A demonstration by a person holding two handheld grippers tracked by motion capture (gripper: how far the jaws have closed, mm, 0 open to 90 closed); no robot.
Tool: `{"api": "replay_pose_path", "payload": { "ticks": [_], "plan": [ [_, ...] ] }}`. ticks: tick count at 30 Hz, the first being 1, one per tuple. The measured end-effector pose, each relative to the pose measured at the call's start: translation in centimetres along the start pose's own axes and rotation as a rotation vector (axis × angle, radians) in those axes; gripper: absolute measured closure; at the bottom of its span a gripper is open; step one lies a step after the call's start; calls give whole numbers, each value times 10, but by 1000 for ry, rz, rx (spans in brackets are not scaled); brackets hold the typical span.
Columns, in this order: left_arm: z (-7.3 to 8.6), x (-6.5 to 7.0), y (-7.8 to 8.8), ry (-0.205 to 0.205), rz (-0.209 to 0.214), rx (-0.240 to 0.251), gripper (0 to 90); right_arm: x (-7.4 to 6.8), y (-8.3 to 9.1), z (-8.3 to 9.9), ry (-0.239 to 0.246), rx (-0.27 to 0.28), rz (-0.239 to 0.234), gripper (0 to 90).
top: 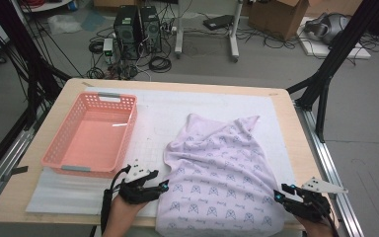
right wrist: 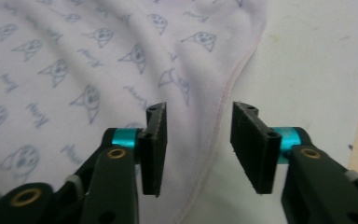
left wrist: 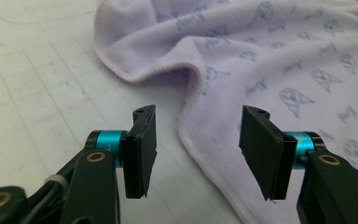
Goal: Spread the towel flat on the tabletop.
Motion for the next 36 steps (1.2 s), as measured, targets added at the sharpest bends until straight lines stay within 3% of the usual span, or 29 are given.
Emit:
{"api": "replay_pose_path", "payload": {
  "ticks": [5, 8, 10, 11, 12, 13, 14, 15, 19, 23, 26, 30, 34, 36],
  "plan": [
    [-5, -1, -18, 2, 5, -24, 453, 4, -16, -7, -35, -18, 57, 444],
    [-4, 6, -24, -36, 9, -59, 454, 4, -26, -9, -30, -40, 75, 464],
    [-3, 10, -26, -65, 18, -81, 515, 3, -30, -9, -25, -57, 67, 549],
    [-2, 14, -26, -103, 19, -101, 600, 2, -30, -9, -9, -57, 74, 613],
    [-1, 16, -26, -121, 0, -99, 702, 2, -28, -8, -7, -59, 50, 736],
    [-1, 17, -24, -112, -6, -103, 826, 1, -27, -7, -11, -61, 30, 792],
    [0, 16, -23, -91, -2, -104, 852, 1, -26, -6, -12, -59, 14, 853],
    [1, 16, -21, -77, 3, -103, 860, 0, -24, -5, -17, -60, -2, 858],
    [7, 15, -4, -29, 23, -116, 870, 1, -16, 0, -28, -55, -30, 864],
    [13, 13, 16, -12, 26, -110, 870, -3, -15, -2, -23, -42, -66, 863],
    [20, 12, 26, 12, 43, -106, 868, -11, -18, -3, 2, -54, -83, 863],
    [22, 12, 30, 13, 54, -99, 851, -17, -10, 3, 47, -91, -70, 871],
    [20, 7, 28, 71, 63, -68, 692, -15, 8, 17, 45, -125, -40, 873],
    [17, 6, 24, 88, 68, -48, 608, -15, 15, 22, 47, -124, -47, 871]
  ]
}}
Point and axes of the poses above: each handheld gripper's, and its own axes: y roughly backward along the jaws, z roughly out of its underside, x roughly to its right, the point moved 4 cm from there along -y, roughly forward along the jaws, and after that the axes turned 2 degrees about x, right-handed, at the moved point
